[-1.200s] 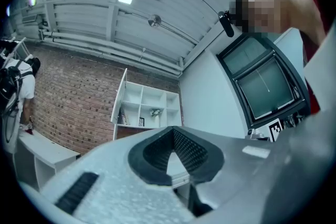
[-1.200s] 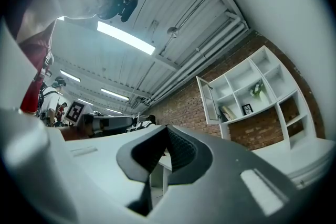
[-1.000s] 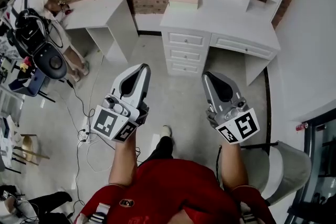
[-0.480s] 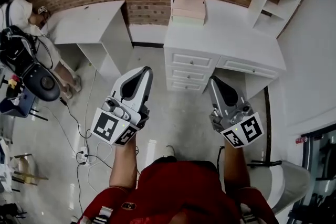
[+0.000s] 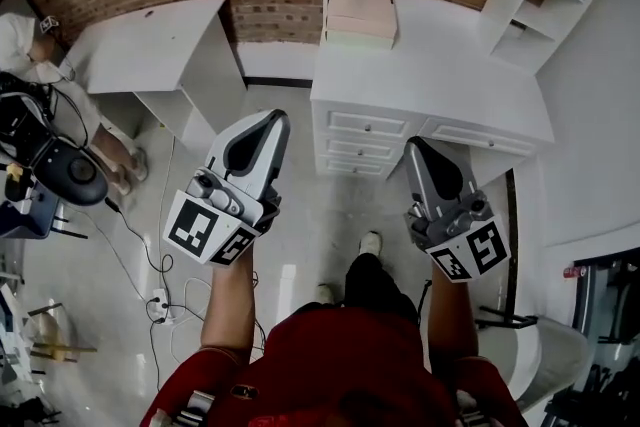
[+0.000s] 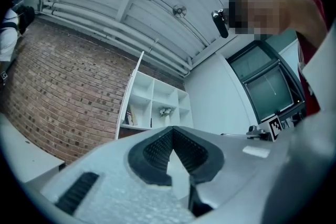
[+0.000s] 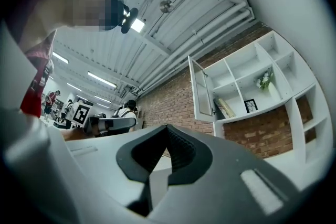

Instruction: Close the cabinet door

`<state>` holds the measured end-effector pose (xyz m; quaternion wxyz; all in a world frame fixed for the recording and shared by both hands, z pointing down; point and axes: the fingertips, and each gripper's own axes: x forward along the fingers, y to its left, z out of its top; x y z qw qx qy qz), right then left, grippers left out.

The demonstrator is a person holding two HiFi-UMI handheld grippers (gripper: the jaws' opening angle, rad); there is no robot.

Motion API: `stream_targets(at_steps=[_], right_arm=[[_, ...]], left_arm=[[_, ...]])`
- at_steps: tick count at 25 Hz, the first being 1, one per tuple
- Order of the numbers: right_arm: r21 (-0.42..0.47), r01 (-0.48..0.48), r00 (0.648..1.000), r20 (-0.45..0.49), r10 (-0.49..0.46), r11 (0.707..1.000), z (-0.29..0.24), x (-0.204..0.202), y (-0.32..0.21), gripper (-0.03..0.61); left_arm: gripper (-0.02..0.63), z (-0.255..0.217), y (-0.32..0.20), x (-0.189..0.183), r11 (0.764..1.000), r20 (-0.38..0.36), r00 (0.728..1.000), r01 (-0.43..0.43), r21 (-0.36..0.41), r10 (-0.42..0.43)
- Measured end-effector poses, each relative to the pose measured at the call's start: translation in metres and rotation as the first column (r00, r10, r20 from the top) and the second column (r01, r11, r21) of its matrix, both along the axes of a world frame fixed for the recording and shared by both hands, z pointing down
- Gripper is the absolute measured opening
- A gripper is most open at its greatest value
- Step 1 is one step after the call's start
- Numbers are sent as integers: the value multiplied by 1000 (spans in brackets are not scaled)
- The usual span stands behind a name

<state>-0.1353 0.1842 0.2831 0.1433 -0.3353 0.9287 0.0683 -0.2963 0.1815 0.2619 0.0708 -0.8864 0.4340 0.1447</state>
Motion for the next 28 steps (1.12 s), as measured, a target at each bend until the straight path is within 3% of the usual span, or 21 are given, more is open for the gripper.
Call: stream_targets(at_steps=[8, 18, 28], right_arm=[[39, 49, 998, 24, -50, 998, 3, 16, -103, 12], [85, 184, 981, 45, -189, 979, -20, 31, -248, 13], [91, 252, 965, 45, -256, 963, -26, 27, -324, 13]], left_arm=[[2, -11, -101, 8, 998, 29, 997, 65, 15, -65], [3, -40, -232, 23, 982, 56, 980, 189, 31, -190], [27, -62, -311, 5, 958, 39, 957, 285, 38, -287]])
